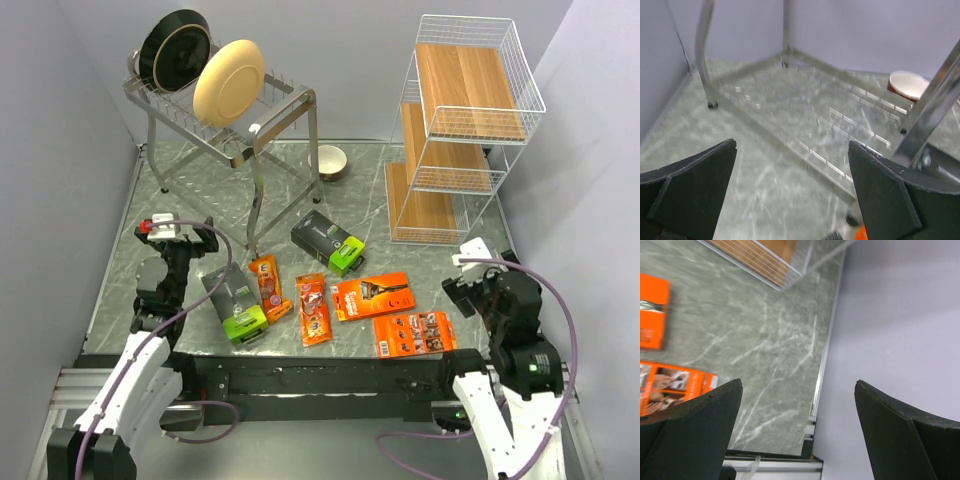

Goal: Place and organize the shaving razors onto the shelf

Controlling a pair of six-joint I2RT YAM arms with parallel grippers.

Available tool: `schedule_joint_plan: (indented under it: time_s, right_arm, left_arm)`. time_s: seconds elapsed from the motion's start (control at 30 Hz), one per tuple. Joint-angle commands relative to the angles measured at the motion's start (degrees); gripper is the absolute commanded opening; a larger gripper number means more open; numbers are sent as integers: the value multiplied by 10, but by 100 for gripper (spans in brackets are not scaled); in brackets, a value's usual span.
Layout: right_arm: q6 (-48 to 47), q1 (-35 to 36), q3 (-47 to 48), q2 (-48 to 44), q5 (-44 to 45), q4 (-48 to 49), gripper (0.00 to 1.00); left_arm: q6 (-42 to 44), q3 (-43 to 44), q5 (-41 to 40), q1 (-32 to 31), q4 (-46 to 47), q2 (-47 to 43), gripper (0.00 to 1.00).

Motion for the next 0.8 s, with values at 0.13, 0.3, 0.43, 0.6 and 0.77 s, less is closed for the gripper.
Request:
schedule_joint_plan:
  time_s: [0.13, 0.3, 0.43, 0.6, 0.77]
  right_arm:
    - [-60, 2, 202, 98, -377, 9, 100]
    - [151, 40, 298, 262, -484, 135, 100]
    - [187, 164, 325, 321, -380, 217, 100]
    - [261, 292, 327, 405, -238, 317, 100]
    - [318, 380, 282, 447, -152, 424, 100]
  left_arm:
    - [-81, 213, 7, 42, -248, 50, 99]
    - [-89, 379, 28, 65, -405, 177, 100]
    - [-68, 421, 48, 112, -352, 199, 99]
    - [-67, 531, 95, 195, -373, 316, 100]
    - [-81, 576, 203, 285, -316, 408, 100]
